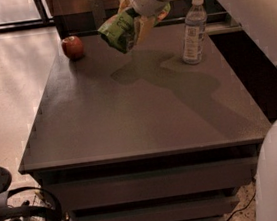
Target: Move green rice chip bag near apple
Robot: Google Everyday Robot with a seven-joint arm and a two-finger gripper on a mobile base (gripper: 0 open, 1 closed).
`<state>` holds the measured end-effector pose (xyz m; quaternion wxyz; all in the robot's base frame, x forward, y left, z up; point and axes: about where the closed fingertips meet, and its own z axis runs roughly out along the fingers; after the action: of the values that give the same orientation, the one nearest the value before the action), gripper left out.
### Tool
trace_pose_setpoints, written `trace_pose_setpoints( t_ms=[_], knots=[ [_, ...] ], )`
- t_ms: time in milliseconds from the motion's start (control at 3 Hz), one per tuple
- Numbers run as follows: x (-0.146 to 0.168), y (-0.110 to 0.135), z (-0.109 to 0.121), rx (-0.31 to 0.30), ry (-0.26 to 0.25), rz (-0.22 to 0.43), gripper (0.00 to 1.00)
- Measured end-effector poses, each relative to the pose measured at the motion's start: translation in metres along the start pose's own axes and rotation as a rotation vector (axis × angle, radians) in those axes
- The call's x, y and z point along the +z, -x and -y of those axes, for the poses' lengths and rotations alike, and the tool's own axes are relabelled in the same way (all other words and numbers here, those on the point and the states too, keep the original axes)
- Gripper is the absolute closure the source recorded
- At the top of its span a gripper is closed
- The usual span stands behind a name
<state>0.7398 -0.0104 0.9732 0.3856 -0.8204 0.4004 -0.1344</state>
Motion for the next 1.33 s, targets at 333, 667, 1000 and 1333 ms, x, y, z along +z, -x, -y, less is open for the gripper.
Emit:
trace_pose_setpoints(
  t_ms=[333, 667, 1000, 1333],
  knots=[
    [0.003, 0.000, -0.001, 0.003, -0.002, 0.006, 1.00],
    [0.041, -0.006, -0.011, 0.037, -0.023, 0.071, 1.00],
    [0.082, -0.005, -0.011, 0.038, -0.043, 0.139, 1.00],
    [0.107, -0.003, -0.007, 0.024, -0.061, 0.153, 1.00]
  ],
)
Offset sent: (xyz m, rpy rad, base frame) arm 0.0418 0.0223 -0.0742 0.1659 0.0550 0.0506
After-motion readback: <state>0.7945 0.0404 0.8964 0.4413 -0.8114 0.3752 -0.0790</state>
